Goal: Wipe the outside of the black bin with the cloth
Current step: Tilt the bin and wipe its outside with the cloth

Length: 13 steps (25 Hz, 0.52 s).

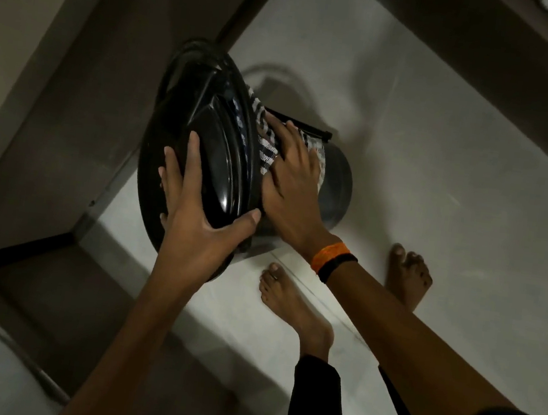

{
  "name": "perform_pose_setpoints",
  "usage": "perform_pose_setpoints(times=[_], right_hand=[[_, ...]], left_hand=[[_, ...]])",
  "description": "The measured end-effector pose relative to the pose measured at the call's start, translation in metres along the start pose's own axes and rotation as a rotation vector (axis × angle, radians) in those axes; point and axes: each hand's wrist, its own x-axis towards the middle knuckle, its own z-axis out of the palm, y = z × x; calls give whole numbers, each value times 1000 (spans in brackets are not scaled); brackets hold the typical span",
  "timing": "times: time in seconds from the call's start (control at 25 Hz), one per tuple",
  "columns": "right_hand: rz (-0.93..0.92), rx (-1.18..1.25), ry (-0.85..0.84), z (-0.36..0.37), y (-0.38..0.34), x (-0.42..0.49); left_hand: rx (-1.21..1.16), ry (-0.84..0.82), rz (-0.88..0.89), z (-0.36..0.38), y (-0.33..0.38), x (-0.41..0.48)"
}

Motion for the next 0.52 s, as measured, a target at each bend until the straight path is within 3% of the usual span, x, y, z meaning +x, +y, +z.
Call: perform_pose_setpoints(times=[0.08, 0.28, 0.32, 0.44, 0.52], right_hand=[[-28, -50, 37, 4, 14, 9], [424, -114, -29, -9, 68, 36], [391, -164, -43, -5, 61, 35], [-31, -203, -29, 26, 15, 9], [-171, -192, -14, 33, 10, 0]], left_hand=[[57, 68, 28, 6, -6, 0], [188, 191, 38, 13, -24, -14], [188, 201, 45, 11, -27, -12], [184, 207, 71, 3, -34, -4], [205, 201, 63, 1, -33, 1]])
